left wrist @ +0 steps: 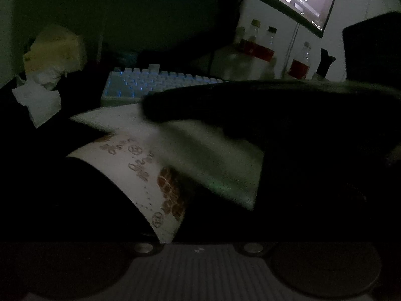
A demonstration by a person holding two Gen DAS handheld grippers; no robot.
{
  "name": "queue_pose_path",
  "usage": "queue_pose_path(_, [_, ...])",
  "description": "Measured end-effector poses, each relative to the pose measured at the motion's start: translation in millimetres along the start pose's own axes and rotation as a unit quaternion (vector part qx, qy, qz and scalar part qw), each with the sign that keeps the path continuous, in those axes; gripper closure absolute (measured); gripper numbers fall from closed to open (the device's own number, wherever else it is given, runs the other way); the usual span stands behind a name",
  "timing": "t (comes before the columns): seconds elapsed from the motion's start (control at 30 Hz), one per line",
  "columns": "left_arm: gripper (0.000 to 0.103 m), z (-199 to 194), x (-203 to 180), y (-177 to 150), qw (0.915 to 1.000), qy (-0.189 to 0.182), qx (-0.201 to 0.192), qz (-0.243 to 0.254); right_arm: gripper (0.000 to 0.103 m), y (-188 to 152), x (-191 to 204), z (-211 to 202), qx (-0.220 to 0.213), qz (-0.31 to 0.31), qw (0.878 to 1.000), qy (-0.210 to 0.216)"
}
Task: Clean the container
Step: 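Rotate the thermos in the left gripper while the right gripper wipes it, then wipe the newly exposed side of the thermos with the right gripper's towel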
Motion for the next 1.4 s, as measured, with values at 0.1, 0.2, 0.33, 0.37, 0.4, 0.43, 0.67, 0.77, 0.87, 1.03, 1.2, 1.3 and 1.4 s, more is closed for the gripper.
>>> queue_pose_path(0.1, [0.0,0,2,1,1.0,-0.002,0.0,-0.002,0.076,2,-11,3,0.001,0.008,1.0,-0.027])
queue_pose_path(0.2, [0.0,0,3,1,1.0,-0.002,0.0,-0.004,0.076,3,-30,8,0.003,0.017,0.994,-0.109])
queue_pose_path(0.33, [0.0,1,3,2,1.0,0.001,-0.002,0.0,0.075,4,-24,8,0.003,0.02,0.995,-0.101])
queue_pose_path(0.37, [0.0,1,3,2,1.0,0.002,-0.002,0.0,0.075,3,-17,7,0.002,0.014,0.997,-0.077])
queue_pose_path(0.4, [0.0,1,3,2,1.0,0.002,-0.002,0.0,0.075,3,-8,6,-0.001,0.01,0.999,-0.045])
queue_pose_path(0.43, [0.0,1,3,3,1.0,0.002,-0.002,-0.001,0.075,2,-1,4,-0.002,0.006,1.0,-0.019])
queue_pose_path(0.67, [0.0,2,6,4,1.0,0.002,-0.002,-0.002,0.075,6,-25,4,0.0,0.038,0.998,-0.056])
queue_pose_path(0.77, [0.0,2,6,4,1.0,0.004,-0.003,-0.002,0.075,8,-39,8,0.001,0.047,0.992,-0.119])
queue_pose_path(0.87, [0.0,3,6,5,1.0,0.006,-0.004,-0.005,0.074,7,-27,11,0.001,0.029,0.994,-0.102])
queue_pose_path(1.03, [0.0,4,7,6,1.0,0.007,-0.005,-0.006,0.074,5,0,8,-0.003,-0.005,1.0,-0.011])
queue_pose_path(1.2, [0.0,5,10,8,0.9999,0.003,-0.006,-0.01,0.074,7,-30,11,0.0,0.026,0.996,-0.088])
queue_pose_path(1.3, [0.0,5,10,8,0.9999,0.004,-0.008,-0.01,0.074,8,-35,14,0.003,0.034,0.992,-0.123])
queue_pose_path(1.4, [0.0,6,11,9,0.9999,0.005,-0.009,-0.01,0.074,8,-20,14,0.001,0.027,0.996,-0.085])
Point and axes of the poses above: each gripper's, at about its wrist camera, not at the fingertips, and z roughly the way its jaws point, x to its left, y to its top, the point moved 3 cm from there along z, roughly the way its jaws point
